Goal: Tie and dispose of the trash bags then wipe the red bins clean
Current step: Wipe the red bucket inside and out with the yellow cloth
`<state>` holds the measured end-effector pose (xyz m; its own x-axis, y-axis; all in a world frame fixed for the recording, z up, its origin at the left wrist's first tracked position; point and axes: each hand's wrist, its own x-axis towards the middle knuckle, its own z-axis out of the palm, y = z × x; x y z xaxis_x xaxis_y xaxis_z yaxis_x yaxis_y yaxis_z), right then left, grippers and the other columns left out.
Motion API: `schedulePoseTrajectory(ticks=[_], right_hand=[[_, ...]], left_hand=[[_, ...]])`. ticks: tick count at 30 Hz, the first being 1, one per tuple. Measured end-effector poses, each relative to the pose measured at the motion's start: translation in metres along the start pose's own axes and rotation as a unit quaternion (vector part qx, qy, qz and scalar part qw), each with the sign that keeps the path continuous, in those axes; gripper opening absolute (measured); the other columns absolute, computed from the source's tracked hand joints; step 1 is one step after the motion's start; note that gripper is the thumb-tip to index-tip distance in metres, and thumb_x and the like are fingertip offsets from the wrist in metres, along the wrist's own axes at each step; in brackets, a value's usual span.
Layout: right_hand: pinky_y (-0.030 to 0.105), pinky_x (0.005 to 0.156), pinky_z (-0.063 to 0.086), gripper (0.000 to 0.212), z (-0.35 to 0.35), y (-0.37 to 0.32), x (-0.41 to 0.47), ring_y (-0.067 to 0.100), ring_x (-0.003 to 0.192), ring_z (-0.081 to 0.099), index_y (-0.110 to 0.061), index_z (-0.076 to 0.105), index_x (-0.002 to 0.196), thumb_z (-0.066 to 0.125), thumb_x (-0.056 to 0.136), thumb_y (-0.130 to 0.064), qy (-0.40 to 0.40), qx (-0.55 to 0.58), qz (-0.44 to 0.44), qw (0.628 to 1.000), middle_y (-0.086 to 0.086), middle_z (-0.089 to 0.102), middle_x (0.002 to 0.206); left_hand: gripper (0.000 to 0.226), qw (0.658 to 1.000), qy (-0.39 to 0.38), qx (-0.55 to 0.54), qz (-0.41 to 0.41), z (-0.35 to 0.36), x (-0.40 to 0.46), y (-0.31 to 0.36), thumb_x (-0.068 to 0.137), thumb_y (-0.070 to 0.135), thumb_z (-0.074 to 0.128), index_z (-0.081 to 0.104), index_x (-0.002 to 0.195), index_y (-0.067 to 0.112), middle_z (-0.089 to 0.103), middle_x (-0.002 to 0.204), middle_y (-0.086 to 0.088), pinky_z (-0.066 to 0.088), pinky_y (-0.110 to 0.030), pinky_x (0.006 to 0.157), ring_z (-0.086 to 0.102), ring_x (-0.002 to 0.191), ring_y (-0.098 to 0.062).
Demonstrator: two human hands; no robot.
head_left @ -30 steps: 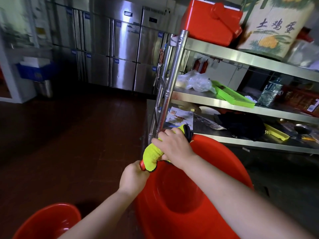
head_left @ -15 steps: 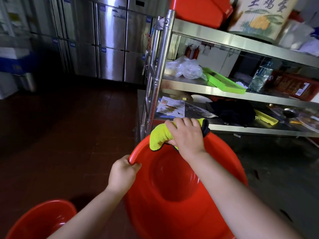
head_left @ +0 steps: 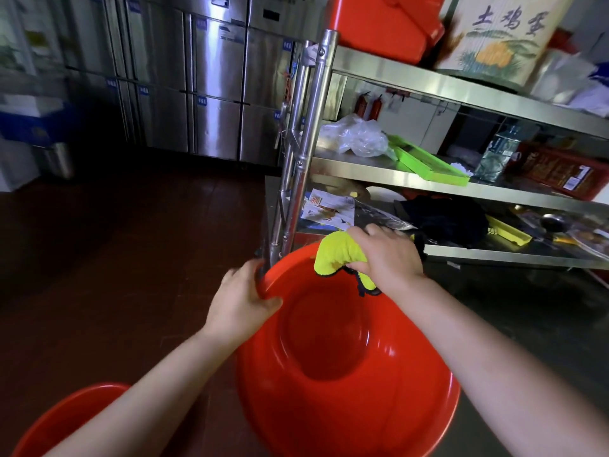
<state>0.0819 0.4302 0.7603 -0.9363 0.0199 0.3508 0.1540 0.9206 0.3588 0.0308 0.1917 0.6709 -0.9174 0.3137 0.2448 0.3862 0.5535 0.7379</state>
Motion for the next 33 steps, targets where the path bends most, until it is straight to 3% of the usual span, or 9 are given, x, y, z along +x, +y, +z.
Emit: schedulePoseTrajectory(ticks=[3,7,10,16,20,23,29,31,33], right_hand=[[0.036,0.079,0.037,0.052,-0.006,-0.015,0.009,0.027,0.099,0.056,-0.025,0.048,0.123,0.069,0.078,-0.043,0.001,-0.006,-0.094,0.996,0.004,0.057,0.103],[0.038,0.072,0.041,0.059,-0.002,-0.033,0.009,0.029,0.085,0.059,-0.020,0.059,0.117,0.082,0.064,-0.032,0.049,-0.021,-0.147,0.988,0.006,0.060,0.092],[0.038,0.067,0.043,0.062,0.003,-0.037,0.011,0.029,0.080,0.060,-0.020,0.061,0.112,0.086,0.056,-0.033,0.082,-0.014,-0.131,0.988,0.006,0.061,0.088],[0.039,0.070,0.043,0.057,0.017,-0.004,0.003,0.031,0.086,0.059,-0.020,0.056,0.117,0.076,0.069,-0.042,0.063,0.011,0.038,0.997,0.007,0.059,0.094],[0.039,0.066,0.046,0.058,0.033,0.012,-0.025,0.031,0.087,0.059,-0.016,0.052,0.120,0.075,0.073,-0.041,0.068,0.042,0.145,0.986,0.009,0.058,0.097],[0.037,0.064,0.046,0.056,0.038,0.014,-0.042,0.033,0.085,0.060,-0.014,0.052,0.120,0.076,0.074,-0.035,0.071,0.068,0.179,0.979,0.010,0.060,0.100],[0.034,0.061,0.039,0.051,0.014,0.031,-0.038,0.029,0.095,0.059,-0.018,0.042,0.124,0.065,0.084,-0.039,0.012,0.058,0.109,0.992,0.005,0.056,0.110],[0.035,0.064,0.041,0.052,0.000,0.028,-0.027,0.030,0.100,0.057,-0.021,0.041,0.124,0.066,0.082,-0.039,-0.005,0.039,0.041,0.998,0.004,0.055,0.112],[0.034,0.064,0.037,0.054,-0.009,0.018,-0.017,0.029,0.101,0.057,-0.022,0.041,0.125,0.068,0.081,-0.038,-0.025,0.015,-0.042,0.999,0.003,0.055,0.110]], left_hand=[[0.064,0.996,-0.066,0.015,0.058,0.002,0.029,0.021,0.069,0.025,0.071,0.048,0.129,0.021,0.061,0.109,0.002,0.043,-0.023,0.079,0.054,0.107,-0.018],[0.014,0.991,-0.119,-0.054,-0.012,0.020,0.030,0.016,0.073,0.014,0.068,0.060,0.085,0.018,0.057,0.064,0.006,0.036,-0.011,0.045,0.057,0.059,-0.012],[0.013,0.984,-0.094,-0.137,-0.063,0.025,0.025,0.006,0.074,0.009,0.066,0.060,0.082,0.017,0.054,0.059,0.003,0.038,-0.019,0.045,0.048,0.046,-0.007],[0.016,0.961,-0.039,-0.239,-0.137,0.020,0.013,-0.006,0.078,0.006,0.066,0.064,0.088,0.018,0.067,0.076,-0.017,0.055,-0.043,0.061,0.064,0.065,-0.034],[0.013,0.942,0.009,-0.286,-0.175,0.021,0.001,-0.016,0.080,0.005,0.066,0.066,0.090,0.013,0.061,0.067,-0.011,0.046,-0.032,0.054,0.054,0.055,-0.023],[0.019,0.945,0.030,-0.275,-0.177,0.024,-0.008,-0.016,0.080,0.008,0.067,0.064,0.098,0.014,0.066,0.074,-0.009,0.051,-0.037,0.059,0.059,0.060,-0.024],[0.077,0.993,0.015,-0.104,-0.063,0.011,-0.002,0.001,0.067,0.023,0.079,0.041,0.134,0.020,0.055,0.117,0.001,0.049,-0.039,0.092,0.057,0.105,-0.019],[0.077,0.999,-0.011,-0.010,0.048,0.011,0.012,0.020,0.067,0.026,0.078,0.042,0.135,0.016,0.052,0.125,-0.001,0.040,-0.032,0.099,0.047,0.120,-0.020],[0.061,0.994,-0.059,0.041,0.082,0.013,0.027,0.041,0.071,0.027,0.073,0.050,0.127,0.017,0.060,0.113,-0.001,0.044,-0.029,0.085,0.055,0.109,-0.020]])
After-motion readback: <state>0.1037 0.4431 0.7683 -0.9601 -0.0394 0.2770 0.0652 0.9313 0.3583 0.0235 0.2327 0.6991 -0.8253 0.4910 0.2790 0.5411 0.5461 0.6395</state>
